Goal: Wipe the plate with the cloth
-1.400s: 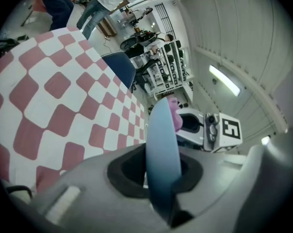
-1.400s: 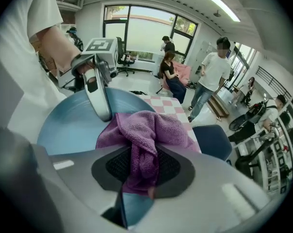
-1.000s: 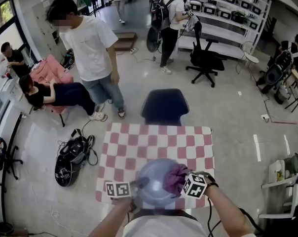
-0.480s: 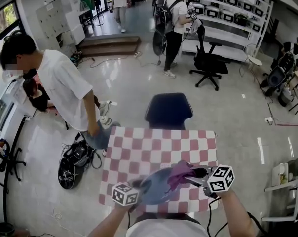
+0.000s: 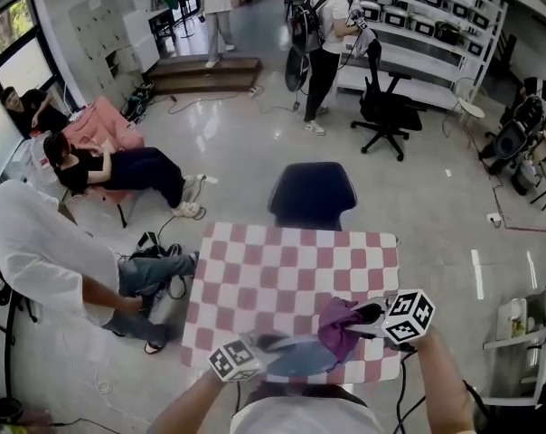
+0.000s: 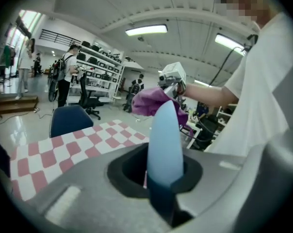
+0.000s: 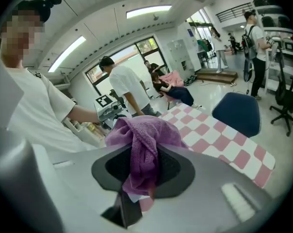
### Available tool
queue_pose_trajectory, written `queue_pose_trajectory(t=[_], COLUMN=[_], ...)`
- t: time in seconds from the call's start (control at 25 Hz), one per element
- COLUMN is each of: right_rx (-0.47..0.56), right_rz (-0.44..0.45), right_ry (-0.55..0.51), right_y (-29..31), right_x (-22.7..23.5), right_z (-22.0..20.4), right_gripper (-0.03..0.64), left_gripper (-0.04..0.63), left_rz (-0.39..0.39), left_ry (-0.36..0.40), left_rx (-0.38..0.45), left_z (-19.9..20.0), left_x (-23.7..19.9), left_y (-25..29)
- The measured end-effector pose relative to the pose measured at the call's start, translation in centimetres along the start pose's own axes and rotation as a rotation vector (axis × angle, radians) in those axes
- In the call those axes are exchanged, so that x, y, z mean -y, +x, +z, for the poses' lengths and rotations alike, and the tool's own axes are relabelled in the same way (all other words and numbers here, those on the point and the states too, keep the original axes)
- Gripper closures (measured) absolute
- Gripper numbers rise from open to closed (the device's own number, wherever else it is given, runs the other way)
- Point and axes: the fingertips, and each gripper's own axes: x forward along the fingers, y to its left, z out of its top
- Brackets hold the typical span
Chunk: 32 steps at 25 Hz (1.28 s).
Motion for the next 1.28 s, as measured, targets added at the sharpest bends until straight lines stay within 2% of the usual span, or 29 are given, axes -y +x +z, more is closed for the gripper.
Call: queue_pose_trajectory(t=[0.24,0.32,0.48,0.68,0.84,1.0,1.28], right_rx=[-0.059,-0.098,-0.141,-0.112,-0.049,0.061,0.284], right_rz=[0.216,0.258,0.295,0.288,0.260,0.251,0.278], right_ry=[-0.089,-0.134,-0.166,-0.122,-0.065,0.008,0.102], right_y=[4.0,5.4,6.6,4.6,2.3,0.0,-3.6], right_x=[-4.2,-5.3,-6.0,-4.8,-3.4,-2.5,-2.1], right_z=[1.8,2.6,3.1,2.1,1.1,0.3,-0.1], right_gripper=[0.515,0.515,0.515,0.515,0.515,0.515,0.517], left_gripper=[0.554,0.554,0.554,0.552,0.551,0.548,0.548], left_rz=[-0.109,-0.125,-0.151,-0.139,-0.132,-0.141,-0.211], left_ry=[0.069,0.089,0.107,0.095,0.023,-0.071,-0.261], left_rx=[-0.067,-0.082,-0.071,-0.051,0.005,0.083,0.246], left_z=[0.1,0.1,1.2,1.6,2.2,3.2,5.3], left_x=[2.5,3.0,3.7,3.1,2.0,0.9,-0.4], left_y=[2.0,2.8,3.3,1.9,0.1,-1.2,-2.9])
